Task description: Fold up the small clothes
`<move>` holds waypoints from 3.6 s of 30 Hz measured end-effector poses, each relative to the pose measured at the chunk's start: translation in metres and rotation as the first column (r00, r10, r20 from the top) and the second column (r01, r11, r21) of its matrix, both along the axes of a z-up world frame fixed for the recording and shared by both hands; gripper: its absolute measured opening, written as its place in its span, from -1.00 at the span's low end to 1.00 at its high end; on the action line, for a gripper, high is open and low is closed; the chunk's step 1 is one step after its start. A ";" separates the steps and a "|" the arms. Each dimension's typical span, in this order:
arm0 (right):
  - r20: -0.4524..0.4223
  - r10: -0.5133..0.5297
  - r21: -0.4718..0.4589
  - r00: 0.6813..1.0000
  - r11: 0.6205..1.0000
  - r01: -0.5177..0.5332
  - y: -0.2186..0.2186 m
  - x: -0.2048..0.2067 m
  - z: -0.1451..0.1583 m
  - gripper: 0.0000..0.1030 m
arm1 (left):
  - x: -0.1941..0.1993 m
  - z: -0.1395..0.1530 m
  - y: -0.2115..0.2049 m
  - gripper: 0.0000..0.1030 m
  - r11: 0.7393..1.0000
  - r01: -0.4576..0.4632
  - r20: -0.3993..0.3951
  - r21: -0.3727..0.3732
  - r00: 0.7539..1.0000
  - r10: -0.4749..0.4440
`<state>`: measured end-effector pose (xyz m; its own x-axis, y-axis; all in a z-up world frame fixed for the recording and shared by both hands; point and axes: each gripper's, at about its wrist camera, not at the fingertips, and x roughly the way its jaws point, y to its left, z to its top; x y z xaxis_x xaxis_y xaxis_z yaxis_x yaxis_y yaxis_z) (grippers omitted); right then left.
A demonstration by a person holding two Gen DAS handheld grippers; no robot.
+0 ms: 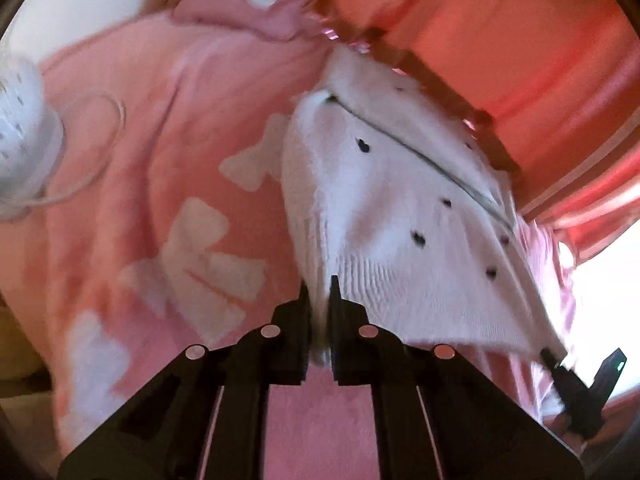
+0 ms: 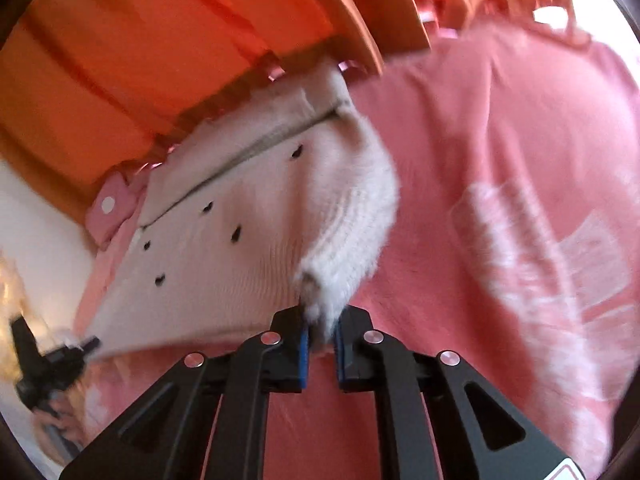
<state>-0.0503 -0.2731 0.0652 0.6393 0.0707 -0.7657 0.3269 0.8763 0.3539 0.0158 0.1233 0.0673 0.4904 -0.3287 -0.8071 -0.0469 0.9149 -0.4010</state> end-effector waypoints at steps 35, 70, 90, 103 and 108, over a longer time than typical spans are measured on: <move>0.050 -0.123 0.070 0.991 0.990 0.120 -0.100 0.198 -0.046 -0.82 | 0.197 -0.041 -0.071 -0.90 0.983 -0.019 0.130 0.182 0.992 -0.004; -0.055 -0.169 -0.037 0.984 0.985 0.167 -0.122 0.216 -0.060 -0.85 | 0.248 -0.068 -0.087 -0.83 0.975 0.043 0.099 0.219 0.993 -0.066; -0.025 0.529 -0.140 0.848 0.838 -0.527 0.092 0.205 -0.038 -0.76 | 0.162 -0.024 -0.164 0.15 0.925 0.274 0.158 0.263 0.934 -0.321; -0.095 -0.079 -0.153 0.992 0.986 0.064 -0.097 0.184 -0.053 -0.72 | 0.198 -0.047 -0.097 0.33 0.938 0.085 0.095 0.337 0.988 -0.124; 0.037 -0.190 -0.070 0.981 0.979 0.192 -0.126 0.187 -0.040 0.11 | 0.216 -0.038 -0.083 0.81 0.954 -0.032 0.153 0.298 0.988 -0.014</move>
